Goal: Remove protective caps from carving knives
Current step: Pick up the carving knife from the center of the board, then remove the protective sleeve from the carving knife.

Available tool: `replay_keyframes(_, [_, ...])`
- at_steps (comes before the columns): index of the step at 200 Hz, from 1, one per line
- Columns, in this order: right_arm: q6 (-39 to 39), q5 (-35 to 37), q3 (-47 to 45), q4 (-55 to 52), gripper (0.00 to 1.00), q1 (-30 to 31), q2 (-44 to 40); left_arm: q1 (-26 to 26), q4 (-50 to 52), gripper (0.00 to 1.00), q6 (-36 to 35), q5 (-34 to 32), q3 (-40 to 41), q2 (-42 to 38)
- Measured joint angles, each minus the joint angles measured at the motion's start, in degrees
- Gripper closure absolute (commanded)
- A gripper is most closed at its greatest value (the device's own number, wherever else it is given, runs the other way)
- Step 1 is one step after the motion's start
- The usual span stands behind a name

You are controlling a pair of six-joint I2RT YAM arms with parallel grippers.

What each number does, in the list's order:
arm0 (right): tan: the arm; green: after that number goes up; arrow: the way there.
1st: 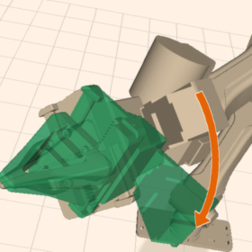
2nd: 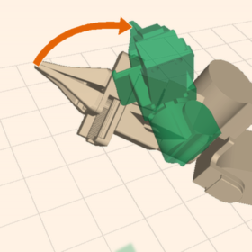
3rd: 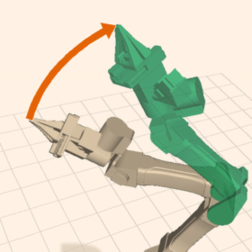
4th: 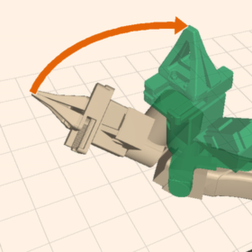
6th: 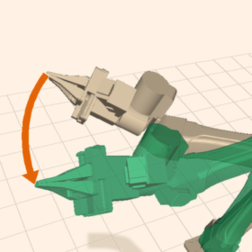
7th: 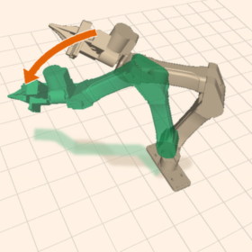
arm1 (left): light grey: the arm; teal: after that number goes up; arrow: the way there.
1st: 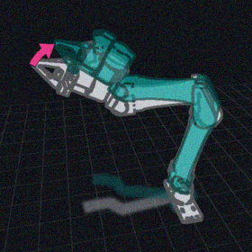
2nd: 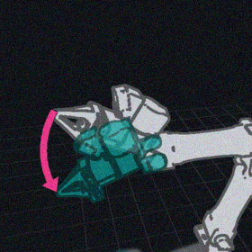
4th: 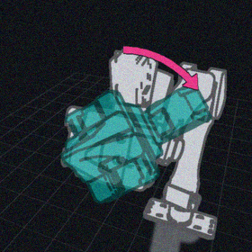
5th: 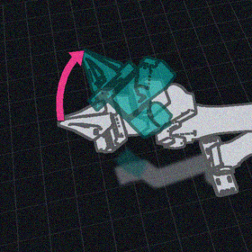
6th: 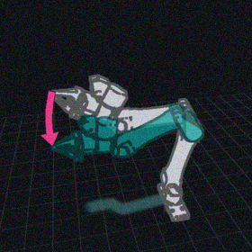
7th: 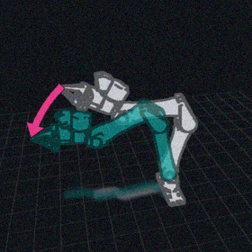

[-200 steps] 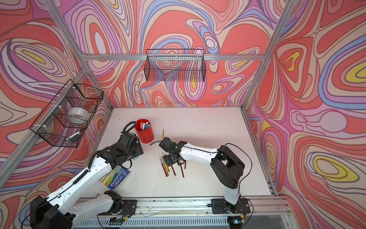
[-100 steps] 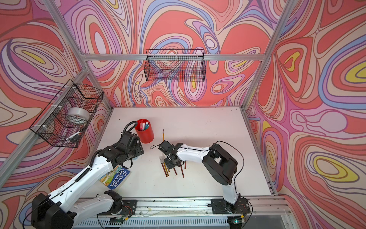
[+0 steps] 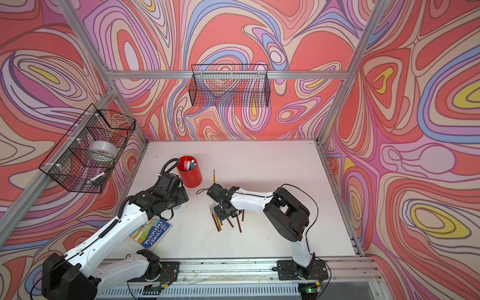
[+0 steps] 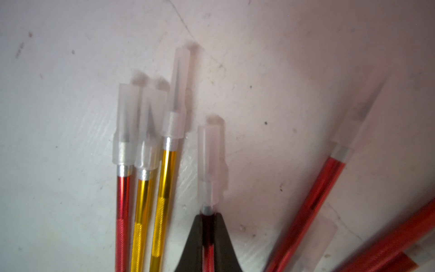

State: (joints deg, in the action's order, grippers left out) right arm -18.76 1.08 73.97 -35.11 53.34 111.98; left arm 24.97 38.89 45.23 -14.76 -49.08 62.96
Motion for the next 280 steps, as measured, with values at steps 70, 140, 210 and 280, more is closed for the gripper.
replay_keyframes(70, [-0.9,-2.5,2.2,-2.3,1.00,-1.3,-1.6,-0.2,-2.4,0.22,-1.9,2.5,0.0,-0.1])
replay_keyframes(140, [-5.4,-14.3,2.4,3.7,1.00,-16.5,-13.7,0.6,-14.3,0.25,-5.6,13.6,-4.3,7.1])
replay_keyframes(210, [-11.7,-27.9,-2.4,12.9,1.00,-28.9,-17.2,10.6,-30.6,0.28,-9.0,28.8,-8.7,18.4])
replay_keyframes(280, [-15.5,-36.0,-4.7,18.9,1.00,-30.4,-17.4,11.5,-39.1,0.55,-7.5,39.0,-13.7,27.2])
